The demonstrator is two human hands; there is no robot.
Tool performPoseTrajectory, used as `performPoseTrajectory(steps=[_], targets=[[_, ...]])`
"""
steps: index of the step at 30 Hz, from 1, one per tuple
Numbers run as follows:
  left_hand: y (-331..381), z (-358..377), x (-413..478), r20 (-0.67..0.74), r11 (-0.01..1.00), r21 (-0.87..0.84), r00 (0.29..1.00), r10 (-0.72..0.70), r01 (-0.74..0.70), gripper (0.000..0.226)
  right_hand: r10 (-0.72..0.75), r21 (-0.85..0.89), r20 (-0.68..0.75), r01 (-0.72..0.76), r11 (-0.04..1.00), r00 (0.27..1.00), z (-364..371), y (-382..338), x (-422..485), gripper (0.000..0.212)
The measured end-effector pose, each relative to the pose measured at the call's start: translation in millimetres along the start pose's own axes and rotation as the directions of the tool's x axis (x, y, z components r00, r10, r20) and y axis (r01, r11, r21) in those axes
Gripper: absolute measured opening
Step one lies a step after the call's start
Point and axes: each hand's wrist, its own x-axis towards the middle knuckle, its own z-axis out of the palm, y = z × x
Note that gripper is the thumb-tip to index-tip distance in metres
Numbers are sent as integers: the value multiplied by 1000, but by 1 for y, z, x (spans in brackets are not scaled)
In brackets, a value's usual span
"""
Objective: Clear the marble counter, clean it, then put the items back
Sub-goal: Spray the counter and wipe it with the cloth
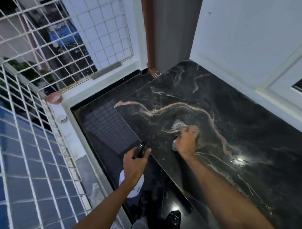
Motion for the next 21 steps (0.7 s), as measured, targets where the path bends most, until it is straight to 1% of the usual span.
performPoseTrajectory(steps=[1, 2, 3, 4, 6, 7, 8, 9, 11, 12, 13, 14, 15, 16, 17, 18, 19, 21], targets=[[0, -4, 2, -10, 1000, -4, 1000, -6, 6, 52, -165, -14, 87, 167, 986, 982, 15, -16, -12, 55], [0, -8, 5, -15, 1000, -5, 1000, -5, 5, 52, -323, -18, 161, 330, 944, 933, 31, -27, -22, 58], [0, -12, 9, -19, 1000, -6, 1000, 1, -1, 52, -416, -15, 196, 427, 904, 888, 44, -34, -24, 59], [0, -15, 13, -31, 1000, -11, 999, 11, -12, 54, -420, 0, 202, 429, 903, 885, 51, -42, -18, 58], [-3, -24, 23, -59, 999, -25, 998, 22, -24, 56, -276, 18, 151, 277, 961, 949, 59, -60, 1, 55], [-4, -28, 27, -69, 999, -28, 997, 23, -25, 56, -230, 3, 129, 231, 973, 965, 59, -70, 6, 55], [-6, -31, 32, -70, 999, -30, 997, 22, -24, 56, -240, -25, 131, 245, 969, 962, 63, -79, 6, 56], [-8, -34, 35, -61, 999, -30, 998, 24, -26, 56, -298, -48, 156, 308, 950, 942, 67, -86, 0, 58], [-11, -38, 41, -24, 999, -37, 999, 29, -29, 55, -418, -63, 229, 441, 895, 879, 74, -82, -21, 61], [-11, -38, 46, 3, 999, -44, 1000, 23, -23, 53, -436, -74, 237, 464, 883, 868, 72, -71, -28, 63], [-11, -37, 49, 22, 999, -44, 1000, 18, -17, 51, -424, -71, 216, 447, 892, 880, 67, -59, -31, 65], [-12, -35, 51, 43, 999, -40, 999, 20, -18, 51, -357, -67, 151, 370, 927, 922, 60, -45, -30, 66], [-11, -33, 53, 68, 999, -33, 997, 28, -25, 51, -237, -50, 56, 239, 970, 970, 54, -31, -28, 64], [-9, -30, 54, 90, 999, -24, 995, 41, -39, 51, -97, -21, -38, 97, 995, 995, 48, -21, -29, 61], [-5, -27, 54, 111, 999, -16, 993, 50, -49, 50, -3, -12, -93, 2, 1000, 996, 44, -17, -33, 59], [-2, -23, 52, 131, 998, -10, 990, 58, -57, 49, 7, -29, -95, -10, 1000, 995, 42, -20, -40, 60], [0, -18, 49, 151, 999, -7, 987, 55, -54, 47, -53, -62, -57, 49, 997, 997, 42, -25, -51, 63], [7, -7, 40, 199, 999, -9, 979, 42, -41, 42, -236, -104, 75, 243, 964, 969, 45, -20, -75, 69]])
